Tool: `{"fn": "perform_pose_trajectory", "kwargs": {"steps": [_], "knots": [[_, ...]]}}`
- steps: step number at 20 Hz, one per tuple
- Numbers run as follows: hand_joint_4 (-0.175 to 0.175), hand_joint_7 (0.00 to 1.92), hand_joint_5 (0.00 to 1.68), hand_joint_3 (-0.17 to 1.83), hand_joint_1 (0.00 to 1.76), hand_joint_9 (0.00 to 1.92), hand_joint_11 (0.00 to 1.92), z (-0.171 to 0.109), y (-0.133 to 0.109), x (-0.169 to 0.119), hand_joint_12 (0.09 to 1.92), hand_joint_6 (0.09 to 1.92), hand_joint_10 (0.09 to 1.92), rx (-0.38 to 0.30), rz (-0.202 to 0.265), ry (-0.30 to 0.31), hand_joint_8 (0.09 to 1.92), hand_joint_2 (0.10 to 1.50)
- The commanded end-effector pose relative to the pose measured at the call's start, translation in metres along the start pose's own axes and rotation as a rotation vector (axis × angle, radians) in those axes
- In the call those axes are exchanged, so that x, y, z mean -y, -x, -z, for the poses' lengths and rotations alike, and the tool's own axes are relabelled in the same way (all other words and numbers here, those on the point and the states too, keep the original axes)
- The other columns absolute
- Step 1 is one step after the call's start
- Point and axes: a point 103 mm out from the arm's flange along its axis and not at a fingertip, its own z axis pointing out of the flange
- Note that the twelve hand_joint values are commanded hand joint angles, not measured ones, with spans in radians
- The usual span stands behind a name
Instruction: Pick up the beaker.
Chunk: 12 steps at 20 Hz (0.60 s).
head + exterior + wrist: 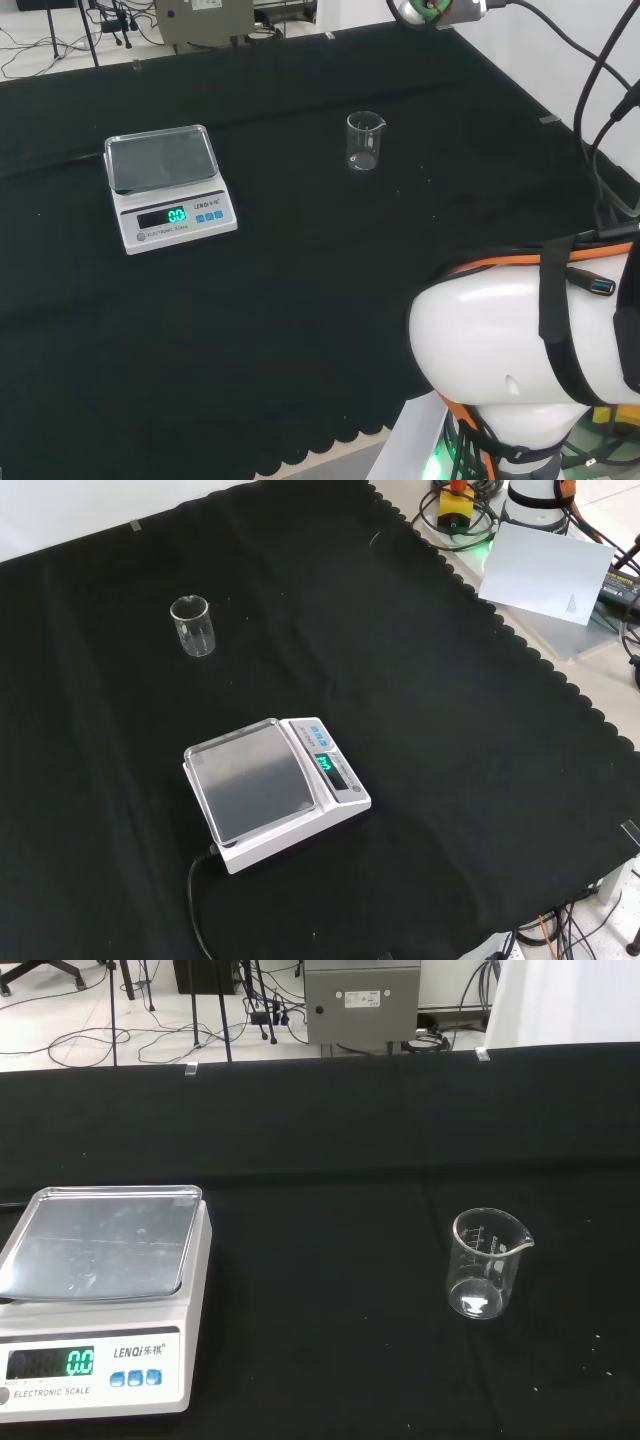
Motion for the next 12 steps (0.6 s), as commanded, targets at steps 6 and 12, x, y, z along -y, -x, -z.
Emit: {"fn": "perform_pose_trajectory", "kwargs": {"steps": [6, 12], "knots": [[0.031, 0.24, 0.32, 0.20, 0.61, 0.48, 0.09, -0.006, -0.006, -0.010, 1.51, 0.09, 0.78, 0.039, -0.015, 0.001, 0.68, 0.70], [0.043, 0.11, 0.25, 0.20, 0.62, 0.36, 0.00, -0.045, -0.039, -0.043, 1.51, 0.09, 0.81, 0.066, -0.068, 0.027, 0.68, 0.70]]}}
